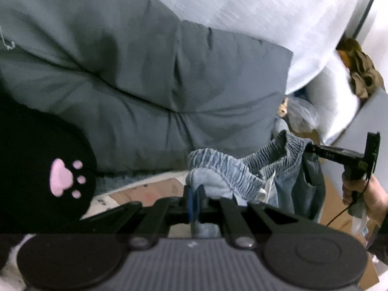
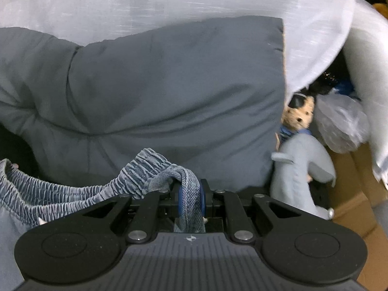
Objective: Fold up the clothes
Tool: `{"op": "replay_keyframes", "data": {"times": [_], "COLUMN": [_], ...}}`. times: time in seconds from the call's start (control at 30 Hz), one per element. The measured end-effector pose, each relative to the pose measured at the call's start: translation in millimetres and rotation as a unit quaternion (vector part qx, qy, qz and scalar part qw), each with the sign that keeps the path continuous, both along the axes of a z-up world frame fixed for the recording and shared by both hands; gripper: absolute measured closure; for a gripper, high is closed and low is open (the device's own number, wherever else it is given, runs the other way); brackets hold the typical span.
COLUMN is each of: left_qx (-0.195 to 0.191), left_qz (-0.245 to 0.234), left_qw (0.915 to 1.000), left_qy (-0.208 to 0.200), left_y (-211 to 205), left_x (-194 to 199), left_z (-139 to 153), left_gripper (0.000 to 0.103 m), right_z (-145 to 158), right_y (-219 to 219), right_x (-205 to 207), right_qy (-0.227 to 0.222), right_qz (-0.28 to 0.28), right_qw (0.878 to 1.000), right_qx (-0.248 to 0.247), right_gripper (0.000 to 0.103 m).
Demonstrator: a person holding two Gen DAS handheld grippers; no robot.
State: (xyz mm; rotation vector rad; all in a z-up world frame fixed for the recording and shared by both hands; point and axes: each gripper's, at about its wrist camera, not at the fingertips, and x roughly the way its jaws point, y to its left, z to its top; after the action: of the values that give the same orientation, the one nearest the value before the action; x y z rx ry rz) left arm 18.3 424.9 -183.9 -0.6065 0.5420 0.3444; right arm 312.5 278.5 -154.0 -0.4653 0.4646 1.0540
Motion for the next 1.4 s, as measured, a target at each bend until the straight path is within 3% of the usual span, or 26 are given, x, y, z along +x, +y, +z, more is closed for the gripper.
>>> {"op": "replay_keyframes", "data": {"times": [0.2,0.37,0.57,0.77,1.13,1.23,1.27,1.3,1.33,1.4], "left_qx": [0.023,0.039,0.045,0.048,0.108,0.105,0.104,0.107,0.109,0.117], "left_qz": [0.016,0.03,0.027,0.012,0.079,0.085,0.082,0.072,0.063,0.054], "left_qw": [0.9996,0.9962,0.99,0.9831,0.9769,0.9715,0.969,0.9659,0.9624,0.9572], "left_qy": [0.008,0.072,0.131,0.176,0.167,0.195,0.208,0.224,0.241,0.259], "left_y": [29.4,39.8,48.9,53.7,75.2,82.3,82.9,80.7,78.4,74.5], "left_x": [20.4,48.6,80.4,91.3,69.0,81.5,87.7,94.6,101.5,108.7], "left_z": [-0.7,-37.8,-89.6,-122.2,-97.2,-114.0,-122.2,-131.3,-140.3,-150.1], "left_gripper": [0.1,0.1,0.1,0.1,0.1,0.1,0.1,0.1,0.099,0.096], "right_z": [-4.8,-38.6,-87.9,-123.9,-121.5,-135.3,-141.4,-147.5,-150.6,-146.0], "right_y": [49.2,85.2,109.4,120.8,150.3,163.6,167.5,171.4,172.3,162.1], "right_x": [10.9,20.2,21.4,19.0,18.2,23.6,27.2,30.8,34.0,35.4], "right_qy": [-0.02,-0.007,-0.006,-0.008,-0.008,0.015,0.026,0.037,0.044,0.045], "right_qz": [0.0,0.005,0.004,0.011,0.013,0.0,-0.008,-0.016,-0.024,-0.028], "right_qw": [1.0,0.999,0.997,0.994,0.999,0.998,0.997,0.995,0.994,0.995], "right_qx": [-0.021,-0.043,-0.078,-0.111,-0.047,-0.062,-0.077,-0.092,-0.099,-0.09], "right_gripper": [0.09,0.09,0.09,0.09,0.09,0.089,0.088,0.078,0.075,0.067]}}
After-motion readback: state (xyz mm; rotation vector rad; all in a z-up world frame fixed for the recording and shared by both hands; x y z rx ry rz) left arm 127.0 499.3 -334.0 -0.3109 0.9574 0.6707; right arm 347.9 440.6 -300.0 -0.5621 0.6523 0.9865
